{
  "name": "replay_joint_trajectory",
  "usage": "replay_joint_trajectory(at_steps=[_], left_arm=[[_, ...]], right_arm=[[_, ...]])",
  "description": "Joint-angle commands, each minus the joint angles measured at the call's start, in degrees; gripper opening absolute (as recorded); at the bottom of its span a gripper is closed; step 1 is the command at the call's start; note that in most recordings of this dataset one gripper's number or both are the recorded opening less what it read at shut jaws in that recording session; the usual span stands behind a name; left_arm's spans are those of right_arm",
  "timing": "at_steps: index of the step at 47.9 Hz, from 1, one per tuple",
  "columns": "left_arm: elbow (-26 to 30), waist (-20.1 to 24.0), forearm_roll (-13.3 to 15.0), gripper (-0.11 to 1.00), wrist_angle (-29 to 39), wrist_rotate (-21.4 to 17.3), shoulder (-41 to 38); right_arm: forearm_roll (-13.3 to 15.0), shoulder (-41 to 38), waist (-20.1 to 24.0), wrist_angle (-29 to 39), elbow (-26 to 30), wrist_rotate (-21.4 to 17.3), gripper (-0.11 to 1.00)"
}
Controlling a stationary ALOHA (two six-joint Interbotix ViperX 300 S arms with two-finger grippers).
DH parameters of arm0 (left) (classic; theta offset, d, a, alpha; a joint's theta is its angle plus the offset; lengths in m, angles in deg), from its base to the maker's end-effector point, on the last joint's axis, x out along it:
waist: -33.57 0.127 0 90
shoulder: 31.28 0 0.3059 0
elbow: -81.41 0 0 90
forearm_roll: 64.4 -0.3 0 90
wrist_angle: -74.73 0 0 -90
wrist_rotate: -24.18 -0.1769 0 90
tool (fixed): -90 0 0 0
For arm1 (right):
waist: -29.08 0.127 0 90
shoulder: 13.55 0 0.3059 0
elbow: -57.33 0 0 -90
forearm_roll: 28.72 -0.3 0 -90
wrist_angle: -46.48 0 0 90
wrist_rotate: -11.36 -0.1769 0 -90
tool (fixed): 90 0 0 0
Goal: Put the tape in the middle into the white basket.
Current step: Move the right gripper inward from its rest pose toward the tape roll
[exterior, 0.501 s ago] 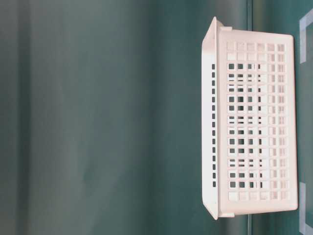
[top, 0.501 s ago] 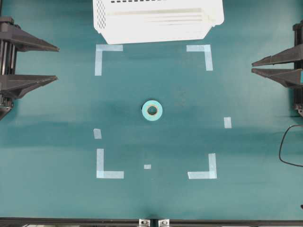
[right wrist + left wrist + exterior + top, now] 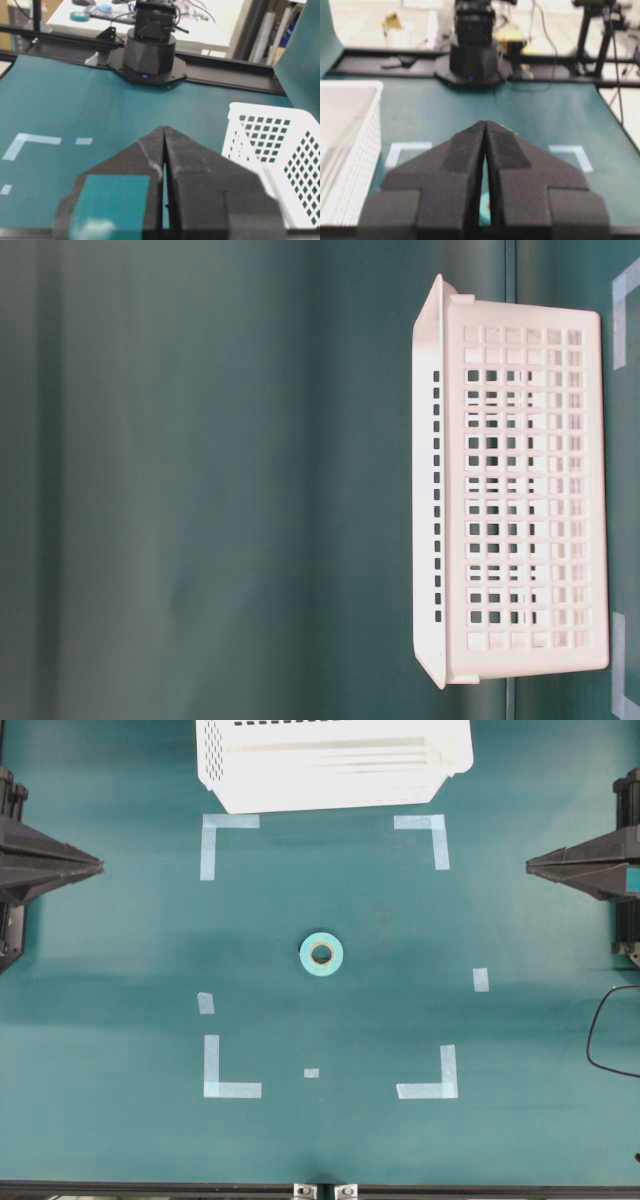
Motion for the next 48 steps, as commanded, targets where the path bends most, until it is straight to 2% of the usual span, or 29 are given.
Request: replay_joint_trajectory(at_steps=[1,6,9,14,22,26,39,48], left_arm=[[-0.09,-0.18,0.09,-0.11,1.93,0.09,0.62],[-0.79,-0.26,0.09,-0.11,3.87,0.0,1.49],[-1.23,-0.26,0.09,-0.11,4.57,-0.18,2.02],[-1.85,-0.18,0.09,-0.11,5.19,-0.26,2.9],[-3.08,-0.18,0.0,-0.11,6.06,-0.26,4.75],[-3.96,-0.26,0.09,-0.11,7.03,-0.26,5.8],[-7.82,-0.26,0.0,-0.11,11.78,-0.26,9.05],[-9.84,-0.26,0.0,-0.11,12.39,-0.35,10.37]], right_arm=[[0.09,-0.79,-0.35,-0.97,0.7,-0.09,0.0],[0.09,-1.32,-1.23,-1.41,0.53,-0.09,0.01],[0.09,-1.76,-1.67,-1.85,0.26,-0.09,0.1],[0.09,-2.46,-2.29,-2.46,-0.18,-0.09,0.34],[0.09,-3.87,-2.29,-2.37,0.18,-0.18,0.84],[0.09,-4.92,-2.29,-2.37,0.44,-0.35,0.97],[0.09,-10.9,-2.29,-2.9,2.72,-2.9,1.0],[0.09,-16.08,-2.29,-4.13,4.13,-3.78,1.0]])
